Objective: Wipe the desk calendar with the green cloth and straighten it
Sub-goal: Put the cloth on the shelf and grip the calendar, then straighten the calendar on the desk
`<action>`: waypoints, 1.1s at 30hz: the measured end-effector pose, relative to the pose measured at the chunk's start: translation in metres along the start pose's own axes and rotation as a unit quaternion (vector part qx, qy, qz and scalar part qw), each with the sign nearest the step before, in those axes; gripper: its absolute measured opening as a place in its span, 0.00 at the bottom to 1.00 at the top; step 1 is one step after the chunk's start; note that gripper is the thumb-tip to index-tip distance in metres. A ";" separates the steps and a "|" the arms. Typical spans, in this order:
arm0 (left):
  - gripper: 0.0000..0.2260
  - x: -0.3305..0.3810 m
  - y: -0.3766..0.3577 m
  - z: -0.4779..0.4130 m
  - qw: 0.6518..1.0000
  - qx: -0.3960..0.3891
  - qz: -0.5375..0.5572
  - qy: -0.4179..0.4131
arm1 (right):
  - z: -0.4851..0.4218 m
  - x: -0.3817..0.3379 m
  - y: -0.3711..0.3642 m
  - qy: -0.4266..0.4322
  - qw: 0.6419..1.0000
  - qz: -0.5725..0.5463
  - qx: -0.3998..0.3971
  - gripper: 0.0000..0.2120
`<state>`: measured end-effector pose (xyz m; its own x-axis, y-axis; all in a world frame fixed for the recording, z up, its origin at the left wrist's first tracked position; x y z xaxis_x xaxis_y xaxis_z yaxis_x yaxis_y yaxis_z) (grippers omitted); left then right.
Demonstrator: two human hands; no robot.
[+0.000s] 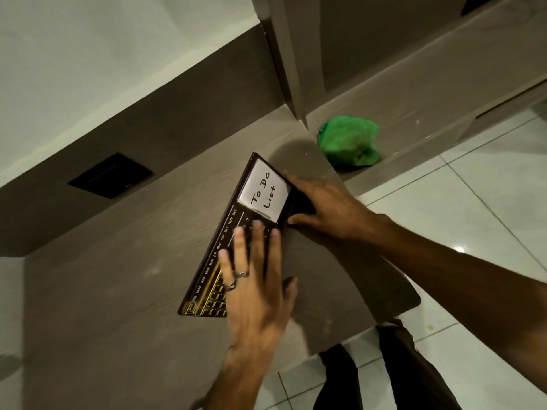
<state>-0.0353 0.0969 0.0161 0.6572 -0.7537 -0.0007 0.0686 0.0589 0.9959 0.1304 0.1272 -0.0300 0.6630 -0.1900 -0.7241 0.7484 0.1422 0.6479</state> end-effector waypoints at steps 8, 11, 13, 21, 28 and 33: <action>0.53 -0.091 0.013 0.042 0.990 -0.024 -0.044 0.132 | 0.007 -0.012 -0.009 -0.028 0.997 0.022 0.071 0.35; 0.52 -0.124 0.016 0.048 0.986 -0.027 -0.046 0.156 | 0.008 -0.018 -0.018 -0.049 0.992 0.048 0.102 0.27; 0.51 -0.141 0.018 0.045 0.986 -0.028 -0.057 0.154 | 0.006 -0.021 -0.024 -0.058 0.992 0.055 0.100 0.24; 0.52 -0.189 0.023 0.020 0.988 -0.027 -0.081 0.132 | -0.017 -0.044 -0.035 -0.063 0.992 0.040 0.100 0.20; 0.51 -0.212 0.021 -0.002 0.987 -0.007 -0.102 0.127 | -0.041 -0.044 -0.035 -0.067 0.992 0.021 0.108 0.21; 0.54 -0.216 0.019 -0.001 0.988 -0.004 -0.089 0.124 | -0.036 -0.039 -0.039 -0.061 0.994 -0.011 0.093 0.23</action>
<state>-0.1751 0.2613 0.0353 0.7974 -0.5694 -0.1999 0.2062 -0.0542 0.9770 0.0761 0.1643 -0.0362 0.6305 -0.3083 -0.7123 0.7386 -0.0438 0.6727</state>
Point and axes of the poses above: each hand's wrist, its own z-axis away from the middle knuckle, its own y-axis out of the back of the hand, x = y × z, the point moved 10 cm from there along -z, towards the middle knuckle, and after that the axes turned 11 degrees about -x, right-handed, at the moved point
